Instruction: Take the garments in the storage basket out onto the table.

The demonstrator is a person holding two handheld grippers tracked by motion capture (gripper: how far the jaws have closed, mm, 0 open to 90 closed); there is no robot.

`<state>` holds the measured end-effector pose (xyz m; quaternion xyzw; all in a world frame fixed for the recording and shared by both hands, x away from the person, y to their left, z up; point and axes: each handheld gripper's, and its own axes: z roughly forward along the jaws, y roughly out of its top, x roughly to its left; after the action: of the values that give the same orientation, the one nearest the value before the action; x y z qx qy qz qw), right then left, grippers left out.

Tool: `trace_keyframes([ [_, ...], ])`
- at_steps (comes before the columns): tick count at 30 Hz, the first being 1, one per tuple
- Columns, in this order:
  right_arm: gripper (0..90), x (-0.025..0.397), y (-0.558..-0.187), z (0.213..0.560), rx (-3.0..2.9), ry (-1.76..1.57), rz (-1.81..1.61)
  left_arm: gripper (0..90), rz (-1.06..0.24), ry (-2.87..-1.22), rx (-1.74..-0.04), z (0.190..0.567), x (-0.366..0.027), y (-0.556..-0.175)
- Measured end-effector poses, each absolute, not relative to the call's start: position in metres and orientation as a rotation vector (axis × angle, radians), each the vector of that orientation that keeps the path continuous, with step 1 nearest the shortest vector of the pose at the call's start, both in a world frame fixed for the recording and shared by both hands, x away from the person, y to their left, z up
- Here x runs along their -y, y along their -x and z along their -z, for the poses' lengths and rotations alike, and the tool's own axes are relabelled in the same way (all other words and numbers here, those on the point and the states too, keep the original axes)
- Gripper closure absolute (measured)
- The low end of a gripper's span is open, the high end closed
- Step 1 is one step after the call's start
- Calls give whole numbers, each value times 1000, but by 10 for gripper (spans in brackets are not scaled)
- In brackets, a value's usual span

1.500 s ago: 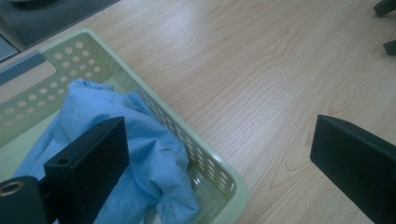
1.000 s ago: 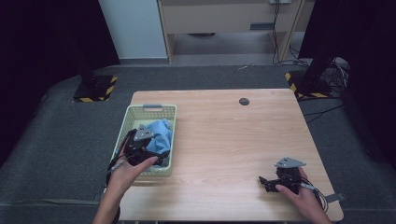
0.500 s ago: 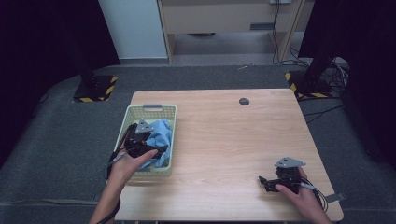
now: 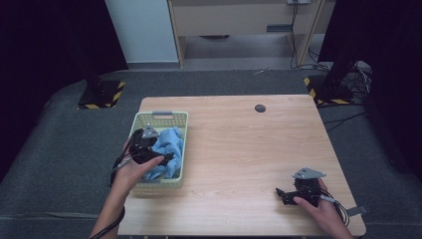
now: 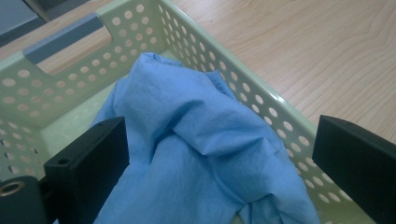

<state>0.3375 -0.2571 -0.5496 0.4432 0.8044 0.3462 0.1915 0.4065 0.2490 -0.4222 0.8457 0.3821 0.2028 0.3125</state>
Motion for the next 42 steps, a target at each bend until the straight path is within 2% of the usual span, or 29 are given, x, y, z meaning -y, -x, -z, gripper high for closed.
trace_keyframes([
  [11,5,257,-338,550,-2259,-1244,-972,23,-513,-2287,-1006,437,-241,-406],
  [19,5,257,-337,550,-2258,-1245,-972,30,-528,-2351,-1010,453,-230,-430],
  [28,5,257,-337,550,-2258,-1245,-972,27,-535,-2342,-1029,461,-233,-450],
  [42,5,257,-337,550,-2258,-1245,-972,3,-451,-2345,-1045,487,-235,-471],
])
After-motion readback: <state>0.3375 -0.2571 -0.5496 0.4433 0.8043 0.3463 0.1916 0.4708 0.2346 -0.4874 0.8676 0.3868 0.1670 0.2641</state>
